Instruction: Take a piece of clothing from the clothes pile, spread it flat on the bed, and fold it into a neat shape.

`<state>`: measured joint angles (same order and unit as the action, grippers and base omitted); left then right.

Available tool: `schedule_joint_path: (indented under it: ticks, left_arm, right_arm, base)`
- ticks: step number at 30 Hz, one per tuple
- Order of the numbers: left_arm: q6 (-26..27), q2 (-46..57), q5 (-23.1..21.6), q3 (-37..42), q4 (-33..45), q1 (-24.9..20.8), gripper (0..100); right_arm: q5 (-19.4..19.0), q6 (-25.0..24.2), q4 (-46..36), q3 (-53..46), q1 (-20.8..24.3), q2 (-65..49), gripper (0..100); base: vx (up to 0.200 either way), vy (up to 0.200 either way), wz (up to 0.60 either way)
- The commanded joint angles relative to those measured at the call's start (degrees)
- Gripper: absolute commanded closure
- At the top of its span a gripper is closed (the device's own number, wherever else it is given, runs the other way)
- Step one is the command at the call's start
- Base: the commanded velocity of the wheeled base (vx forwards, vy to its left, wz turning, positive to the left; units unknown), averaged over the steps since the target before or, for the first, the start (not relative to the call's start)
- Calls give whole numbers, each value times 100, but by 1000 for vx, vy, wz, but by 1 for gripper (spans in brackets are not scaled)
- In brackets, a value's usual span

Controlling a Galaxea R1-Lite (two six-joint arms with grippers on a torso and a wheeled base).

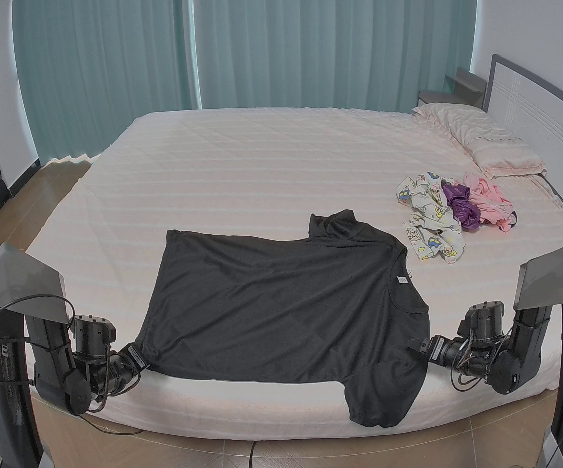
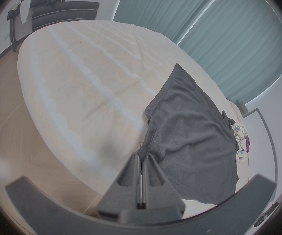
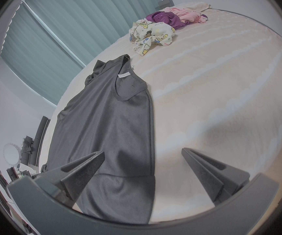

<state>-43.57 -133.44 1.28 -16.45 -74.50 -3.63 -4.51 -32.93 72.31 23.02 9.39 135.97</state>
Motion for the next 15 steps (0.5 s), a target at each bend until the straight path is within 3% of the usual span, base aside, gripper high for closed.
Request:
schedule_joint_path:
  ticks: [1,3,4,15]
  left_arm:
    - [-108,2,-66,1,-56,64,100]
    - [-152,2,-66,1,-118,82,100]
    - [-152,2,-66,-8,-144,100,100]
    - [-152,-42,-75,-17,-153,108,100]
  right_arm:
    - [-94,-21,2,203,54,87,0]
    - [-85,-21,2,274,125,105,0]
    - [-76,-21,2,370,134,149,100]
    - [-24,-30,-517,1671,-323,184,100]
  base:
    - [0,0,0]
    - [0,0,0]
    - [0,0,0]
    - [0,0,0]
